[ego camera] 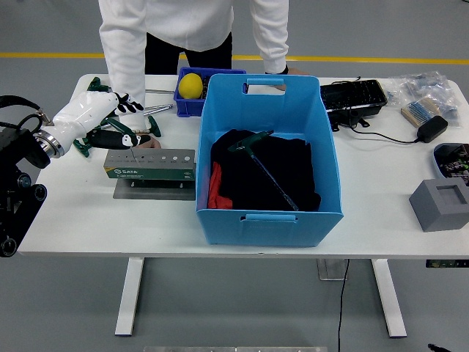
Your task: Lift tool from toolbox,place it in box,lift tool from toolbox,place it in box
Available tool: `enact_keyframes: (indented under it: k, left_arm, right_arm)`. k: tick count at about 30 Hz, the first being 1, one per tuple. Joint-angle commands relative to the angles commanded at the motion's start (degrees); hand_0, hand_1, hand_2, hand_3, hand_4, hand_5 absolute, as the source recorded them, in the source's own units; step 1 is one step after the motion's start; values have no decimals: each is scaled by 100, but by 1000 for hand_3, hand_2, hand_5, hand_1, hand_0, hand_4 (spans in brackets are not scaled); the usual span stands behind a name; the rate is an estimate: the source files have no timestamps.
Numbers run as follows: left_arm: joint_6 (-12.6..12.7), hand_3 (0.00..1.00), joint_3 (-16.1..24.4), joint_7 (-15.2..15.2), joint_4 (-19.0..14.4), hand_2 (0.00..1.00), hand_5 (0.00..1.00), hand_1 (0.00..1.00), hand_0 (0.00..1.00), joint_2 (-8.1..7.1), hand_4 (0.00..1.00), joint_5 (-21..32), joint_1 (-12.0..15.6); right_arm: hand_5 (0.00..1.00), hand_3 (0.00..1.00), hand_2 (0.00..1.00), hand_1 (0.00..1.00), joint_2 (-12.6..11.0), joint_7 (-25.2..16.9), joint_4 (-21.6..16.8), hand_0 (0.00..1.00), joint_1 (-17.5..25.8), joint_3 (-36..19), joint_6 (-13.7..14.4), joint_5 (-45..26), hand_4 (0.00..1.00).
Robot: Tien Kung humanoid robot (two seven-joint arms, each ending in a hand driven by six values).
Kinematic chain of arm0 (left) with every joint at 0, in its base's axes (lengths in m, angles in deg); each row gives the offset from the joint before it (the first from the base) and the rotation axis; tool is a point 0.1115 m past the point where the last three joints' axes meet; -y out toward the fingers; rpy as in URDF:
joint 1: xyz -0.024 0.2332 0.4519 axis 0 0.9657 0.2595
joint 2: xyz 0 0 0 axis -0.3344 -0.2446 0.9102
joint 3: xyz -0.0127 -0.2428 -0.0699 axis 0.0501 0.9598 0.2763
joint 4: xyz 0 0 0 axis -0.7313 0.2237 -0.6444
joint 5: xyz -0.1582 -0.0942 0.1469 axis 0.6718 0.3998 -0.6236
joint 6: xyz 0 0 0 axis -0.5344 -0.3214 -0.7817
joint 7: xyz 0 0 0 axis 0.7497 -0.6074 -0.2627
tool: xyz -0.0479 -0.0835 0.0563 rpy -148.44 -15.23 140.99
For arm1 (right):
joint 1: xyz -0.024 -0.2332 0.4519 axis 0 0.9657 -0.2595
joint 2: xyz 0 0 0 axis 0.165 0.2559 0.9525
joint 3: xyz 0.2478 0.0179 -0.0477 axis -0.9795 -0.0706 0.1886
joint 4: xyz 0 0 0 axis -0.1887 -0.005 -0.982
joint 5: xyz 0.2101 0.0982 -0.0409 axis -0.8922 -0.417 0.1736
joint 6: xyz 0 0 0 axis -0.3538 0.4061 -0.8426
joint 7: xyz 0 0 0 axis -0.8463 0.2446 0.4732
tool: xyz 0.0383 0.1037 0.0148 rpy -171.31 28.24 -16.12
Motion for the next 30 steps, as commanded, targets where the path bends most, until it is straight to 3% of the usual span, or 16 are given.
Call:
enact_keyframes:
  k: [4, 5, 16, 23, 28, 29, 30]
  left_arm:
    - [121, 690, -523, 285, 374, 785, 645, 758, 699, -156, 940, 0, -400]
    - [165, 586, -648, 348, 460, 777, 662, 753, 721, -193, 895, 0, -501]
    - [464, 567, -2273, 824, 1515, 766, 664, 748, 733, -509, 891, 174, -1558]
    - [685, 552, -3397, 861, 1939, 707, 658, 747, 813, -528, 928, 303, -2050]
    - [672, 552, -3750, 799, 2106, 707, 658, 747, 813, -464, 928, 310, -2233]
    - [675, 535, -3798, 791, 2129, 645, 662, 734, 819, -456, 932, 304, -2257]
    - [686, 535, -3868, 784, 2160, 645, 662, 734, 819, -447, 932, 302, -2291]
  right_arm:
    - [660, 540, 664, 601, -3, -5, -2, 618, -17, 21, 2, -31, 780]
    - [660, 539, 664, 603, -5, -5, -3, 619, -21, 25, 1, -37, 778]
    - [659, 540, 664, 604, -21, -9, -8, 619, -53, 58, 6, -106, 777]
    - [659, 540, 664, 603, -29, -3, -11, 618, -68, 50, -3, -79, 777]
    - [659, 540, 664, 603, -27, -5, -13, 618, -72, 61, 1, -102, 777]
    - [658, 540, 664, 604, -27, -6, -13, 619, -73, 64, 1, -106, 776]
    - [658, 540, 664, 604, -28, -7, -13, 619, -75, 67, 1, -109, 776]
